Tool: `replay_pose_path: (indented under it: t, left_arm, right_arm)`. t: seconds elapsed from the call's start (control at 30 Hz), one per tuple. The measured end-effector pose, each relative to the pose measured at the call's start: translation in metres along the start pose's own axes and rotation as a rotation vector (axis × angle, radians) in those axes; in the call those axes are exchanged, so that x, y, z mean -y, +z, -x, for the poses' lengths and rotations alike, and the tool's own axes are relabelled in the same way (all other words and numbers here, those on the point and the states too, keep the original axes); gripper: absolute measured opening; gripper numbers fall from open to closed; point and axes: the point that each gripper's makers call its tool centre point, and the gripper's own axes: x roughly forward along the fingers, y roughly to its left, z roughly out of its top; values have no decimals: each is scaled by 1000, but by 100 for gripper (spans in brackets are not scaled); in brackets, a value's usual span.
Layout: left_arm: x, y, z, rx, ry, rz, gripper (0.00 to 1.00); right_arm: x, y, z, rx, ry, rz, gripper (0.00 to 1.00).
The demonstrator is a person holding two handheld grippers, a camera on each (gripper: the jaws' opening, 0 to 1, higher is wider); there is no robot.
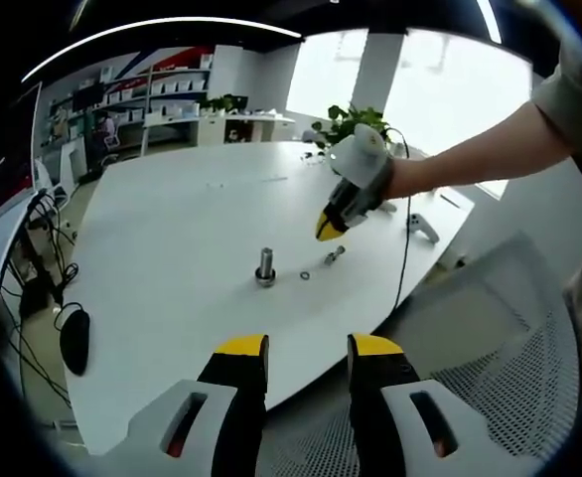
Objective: Place the washer onto the threaded stud by aligning its center hole with the stud, sliding it down to the base, and recovering from edge contact or off-axis alignment until the washer reaches the visible bottom stop.
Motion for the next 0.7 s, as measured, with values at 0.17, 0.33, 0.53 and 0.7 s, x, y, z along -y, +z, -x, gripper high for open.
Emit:
replay_pose_path:
  t: [0.17, 0.33, 0.53, 0.7]
  left_arm:
    - [1, 0, 0, -2, -5, -3, 30]
    - [2, 0, 0, -2, -9, -5, 30]
    - [4, -1, -1, -9, -18, -12, 30]
    - [6, -3, -2, -21, -26, -15, 29]
  right_arm:
    - [17, -18, 6, -12, -46, -54, 6]
    - [21, -41, 16, -22, -100, -169, 9]
    - [15, -70, 20, -73, -113, -186, 9]
    - [10, -87, 24, -106, -113, -185, 9]
